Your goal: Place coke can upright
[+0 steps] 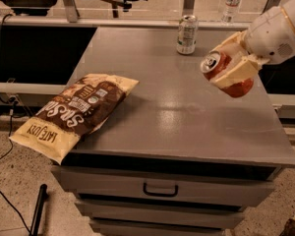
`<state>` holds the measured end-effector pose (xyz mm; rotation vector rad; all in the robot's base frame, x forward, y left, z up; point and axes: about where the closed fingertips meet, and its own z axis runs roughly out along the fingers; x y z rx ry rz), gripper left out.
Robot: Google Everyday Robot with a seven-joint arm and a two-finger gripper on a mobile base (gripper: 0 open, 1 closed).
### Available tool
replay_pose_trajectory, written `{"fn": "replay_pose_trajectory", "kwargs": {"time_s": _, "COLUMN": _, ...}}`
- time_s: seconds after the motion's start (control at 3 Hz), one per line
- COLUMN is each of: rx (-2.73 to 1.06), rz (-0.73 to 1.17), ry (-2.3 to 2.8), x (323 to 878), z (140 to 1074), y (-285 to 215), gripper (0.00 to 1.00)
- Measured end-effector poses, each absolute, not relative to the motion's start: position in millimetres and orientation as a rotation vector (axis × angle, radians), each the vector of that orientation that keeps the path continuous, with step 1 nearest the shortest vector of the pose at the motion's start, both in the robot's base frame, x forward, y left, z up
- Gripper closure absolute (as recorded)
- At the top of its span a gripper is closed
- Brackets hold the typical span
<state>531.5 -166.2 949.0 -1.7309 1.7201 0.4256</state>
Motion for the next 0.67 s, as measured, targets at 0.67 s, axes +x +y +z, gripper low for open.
{"fn": "replay_pose_trajectory", "kwargs": {"time_s": 0.67, "rx": -1.48, "rz": 0.665, "ry": 1.536, "x": 530.2, "z": 932.9, "y": -170.0, "gripper": 1.0}}
